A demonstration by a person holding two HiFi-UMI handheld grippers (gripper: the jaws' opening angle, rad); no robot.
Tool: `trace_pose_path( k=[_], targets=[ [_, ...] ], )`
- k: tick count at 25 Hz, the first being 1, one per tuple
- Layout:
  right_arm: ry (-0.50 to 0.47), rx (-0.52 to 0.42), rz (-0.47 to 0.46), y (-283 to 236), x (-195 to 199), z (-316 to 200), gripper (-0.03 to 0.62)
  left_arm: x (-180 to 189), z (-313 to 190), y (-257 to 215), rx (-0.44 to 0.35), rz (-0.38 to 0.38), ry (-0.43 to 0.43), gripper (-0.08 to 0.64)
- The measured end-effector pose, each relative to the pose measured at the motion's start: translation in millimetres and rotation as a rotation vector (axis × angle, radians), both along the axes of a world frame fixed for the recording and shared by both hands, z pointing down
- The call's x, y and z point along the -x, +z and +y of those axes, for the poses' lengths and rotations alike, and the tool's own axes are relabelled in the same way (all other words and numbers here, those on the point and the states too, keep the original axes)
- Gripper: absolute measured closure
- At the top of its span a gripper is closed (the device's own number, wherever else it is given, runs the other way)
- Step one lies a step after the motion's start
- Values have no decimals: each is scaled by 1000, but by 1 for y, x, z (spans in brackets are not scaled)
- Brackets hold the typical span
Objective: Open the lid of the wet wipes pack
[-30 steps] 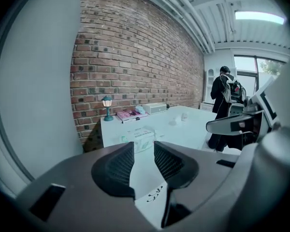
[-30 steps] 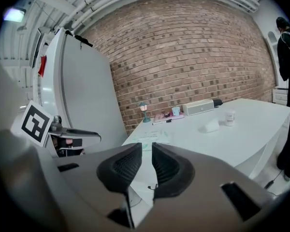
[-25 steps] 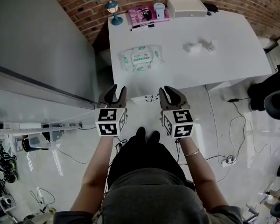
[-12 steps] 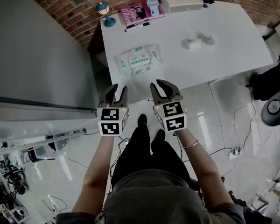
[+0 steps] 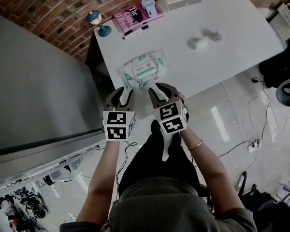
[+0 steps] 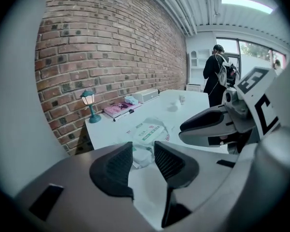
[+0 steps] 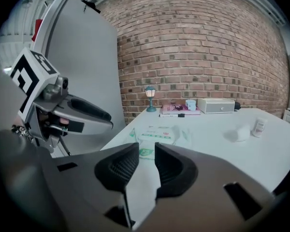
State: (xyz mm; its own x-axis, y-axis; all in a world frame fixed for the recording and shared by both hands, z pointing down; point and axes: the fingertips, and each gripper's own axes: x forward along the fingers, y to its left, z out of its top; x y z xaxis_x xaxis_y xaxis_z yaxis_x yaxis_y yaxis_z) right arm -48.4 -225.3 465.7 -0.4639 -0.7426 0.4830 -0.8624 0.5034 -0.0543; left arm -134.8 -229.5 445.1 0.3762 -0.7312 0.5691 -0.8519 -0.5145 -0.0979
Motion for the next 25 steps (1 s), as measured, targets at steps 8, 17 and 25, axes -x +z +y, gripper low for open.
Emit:
trace_pose_path(
  k=[8,17,25],
  targets=[
    [81,16,63,23,1,-22,473,-1,-30,8,15,-17,52,426],
    [95,39,109,37,5,-39,459,-11,-49,14,25,-44,121,426],
    [90,66,122,50,12,-46,460,-28,-57,23,68,-89,232,411]
  ],
)
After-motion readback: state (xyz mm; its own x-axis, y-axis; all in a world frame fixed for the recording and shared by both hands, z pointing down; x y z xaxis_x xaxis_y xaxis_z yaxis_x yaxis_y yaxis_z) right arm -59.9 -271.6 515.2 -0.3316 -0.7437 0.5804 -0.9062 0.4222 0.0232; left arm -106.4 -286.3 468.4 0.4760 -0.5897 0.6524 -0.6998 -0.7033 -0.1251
